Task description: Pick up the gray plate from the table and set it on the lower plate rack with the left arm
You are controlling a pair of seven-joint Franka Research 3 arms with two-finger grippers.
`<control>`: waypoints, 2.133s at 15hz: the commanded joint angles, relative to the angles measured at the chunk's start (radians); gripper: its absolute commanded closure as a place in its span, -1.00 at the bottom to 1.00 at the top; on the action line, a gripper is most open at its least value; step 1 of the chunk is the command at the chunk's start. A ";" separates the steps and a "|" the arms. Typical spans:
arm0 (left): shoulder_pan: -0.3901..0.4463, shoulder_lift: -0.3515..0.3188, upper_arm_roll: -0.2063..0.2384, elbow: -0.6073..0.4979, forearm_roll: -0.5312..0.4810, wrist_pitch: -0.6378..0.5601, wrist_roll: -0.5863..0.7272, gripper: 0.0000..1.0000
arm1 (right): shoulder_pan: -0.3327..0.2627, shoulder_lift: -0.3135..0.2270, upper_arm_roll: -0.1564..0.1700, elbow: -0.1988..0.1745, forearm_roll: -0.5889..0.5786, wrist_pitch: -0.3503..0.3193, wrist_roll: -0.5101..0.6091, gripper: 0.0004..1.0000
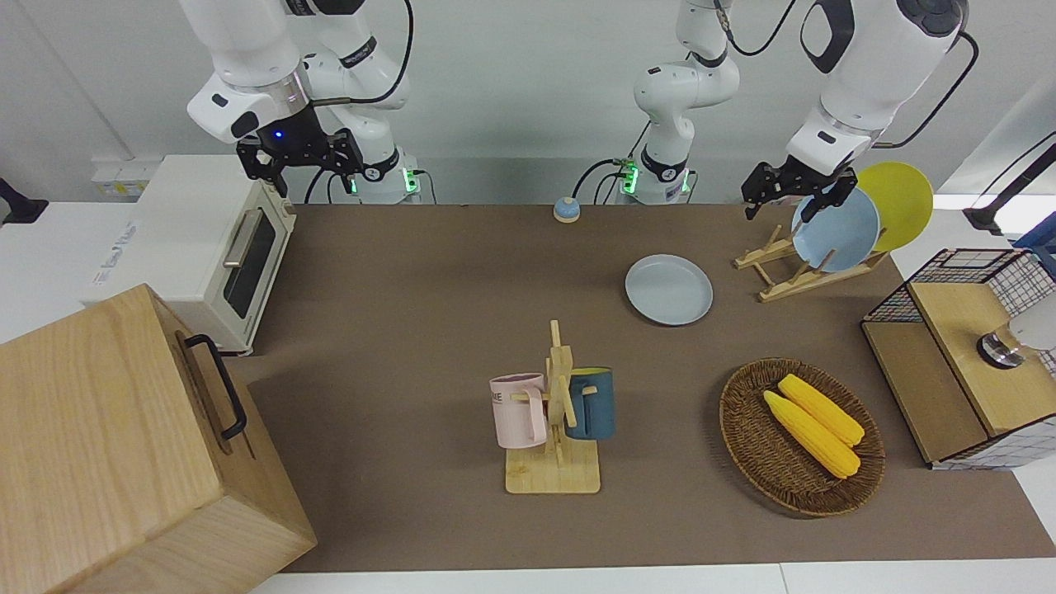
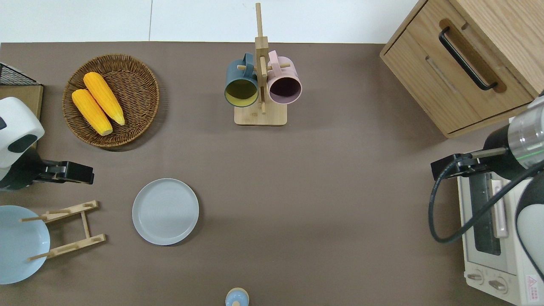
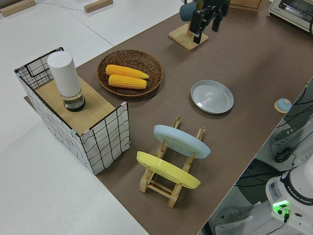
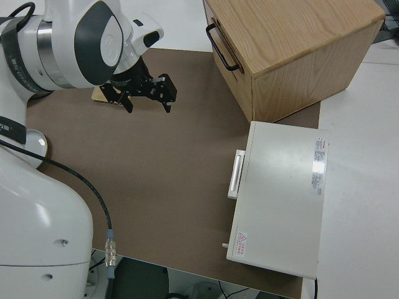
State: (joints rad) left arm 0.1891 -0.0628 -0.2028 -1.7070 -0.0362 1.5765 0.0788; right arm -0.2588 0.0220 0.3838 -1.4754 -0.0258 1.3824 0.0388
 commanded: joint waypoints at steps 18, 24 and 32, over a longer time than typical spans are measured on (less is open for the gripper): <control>-0.002 -0.008 -0.004 -0.084 0.018 0.000 -0.031 -0.99 | -0.023 -0.002 0.021 0.006 -0.006 -0.011 0.012 -0.97; -0.002 -0.101 -0.003 -0.307 0.004 0.183 -0.031 -0.99 | -0.023 -0.002 0.021 0.007 -0.006 -0.011 0.012 -0.97; 0.013 -0.176 0.002 -0.586 -0.048 0.444 -0.036 -0.99 | -0.023 -0.002 0.021 0.007 -0.006 -0.011 0.012 -0.97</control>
State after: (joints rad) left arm 0.1924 -0.1736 -0.2033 -2.1736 -0.0540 1.9333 0.0541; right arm -0.2588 0.0220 0.3838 -1.4754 -0.0258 1.3824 0.0388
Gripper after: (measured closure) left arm 0.004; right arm 0.013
